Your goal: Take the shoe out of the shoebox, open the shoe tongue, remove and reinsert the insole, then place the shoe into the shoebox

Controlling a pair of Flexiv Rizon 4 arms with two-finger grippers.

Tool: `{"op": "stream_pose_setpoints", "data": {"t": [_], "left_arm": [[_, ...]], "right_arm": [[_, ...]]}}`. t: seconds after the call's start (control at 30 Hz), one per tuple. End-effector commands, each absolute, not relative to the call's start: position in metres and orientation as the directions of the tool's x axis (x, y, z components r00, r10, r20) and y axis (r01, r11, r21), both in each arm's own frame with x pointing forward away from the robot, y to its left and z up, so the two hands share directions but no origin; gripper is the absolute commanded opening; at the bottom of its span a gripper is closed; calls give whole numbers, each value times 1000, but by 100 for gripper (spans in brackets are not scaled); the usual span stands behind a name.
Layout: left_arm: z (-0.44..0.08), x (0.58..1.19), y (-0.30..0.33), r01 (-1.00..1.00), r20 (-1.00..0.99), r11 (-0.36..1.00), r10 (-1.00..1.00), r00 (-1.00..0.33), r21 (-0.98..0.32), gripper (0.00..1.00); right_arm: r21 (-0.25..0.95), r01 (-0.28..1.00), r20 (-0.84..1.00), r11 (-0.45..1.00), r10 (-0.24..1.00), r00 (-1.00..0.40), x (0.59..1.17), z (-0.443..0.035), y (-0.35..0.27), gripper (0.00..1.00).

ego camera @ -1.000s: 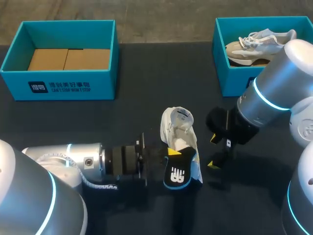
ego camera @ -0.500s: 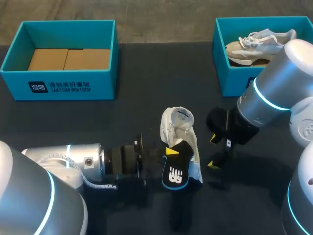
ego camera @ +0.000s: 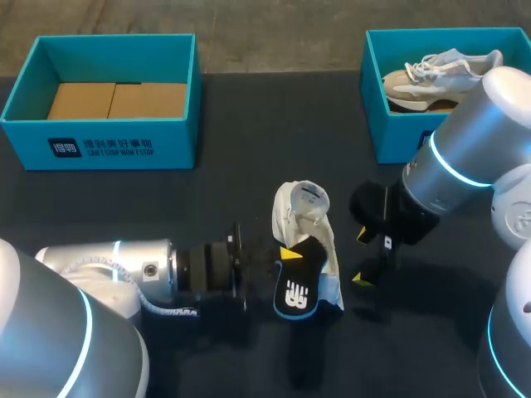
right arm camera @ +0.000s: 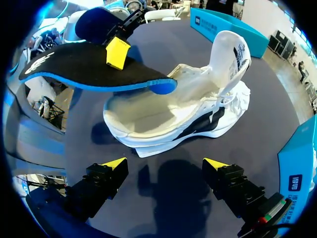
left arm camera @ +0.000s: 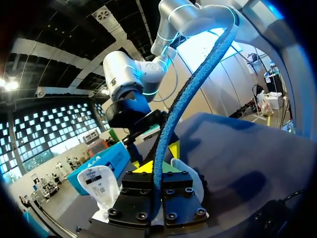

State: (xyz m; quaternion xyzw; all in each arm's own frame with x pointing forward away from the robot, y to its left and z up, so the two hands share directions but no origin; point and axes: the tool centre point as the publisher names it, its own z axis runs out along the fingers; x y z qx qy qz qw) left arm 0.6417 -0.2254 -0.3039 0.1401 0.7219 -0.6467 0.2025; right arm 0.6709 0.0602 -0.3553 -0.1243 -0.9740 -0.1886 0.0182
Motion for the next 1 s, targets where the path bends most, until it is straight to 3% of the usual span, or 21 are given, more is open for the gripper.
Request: {"op": "stream_pose_setpoints", "data": {"t": [0.03, 1.0], "left_arm": [[-300, 641, -229, 472, -479, 115, -47, -876, -874, 0], [-275, 628, -261, 516, -515, 30, 24, -857, -856, 0]], "right_arm": [[362, 249, 80, 898, 237, -968, 670, -356, 61, 100], [362, 249, 80, 898, 237, -968, 670, -356, 61, 100]]}}
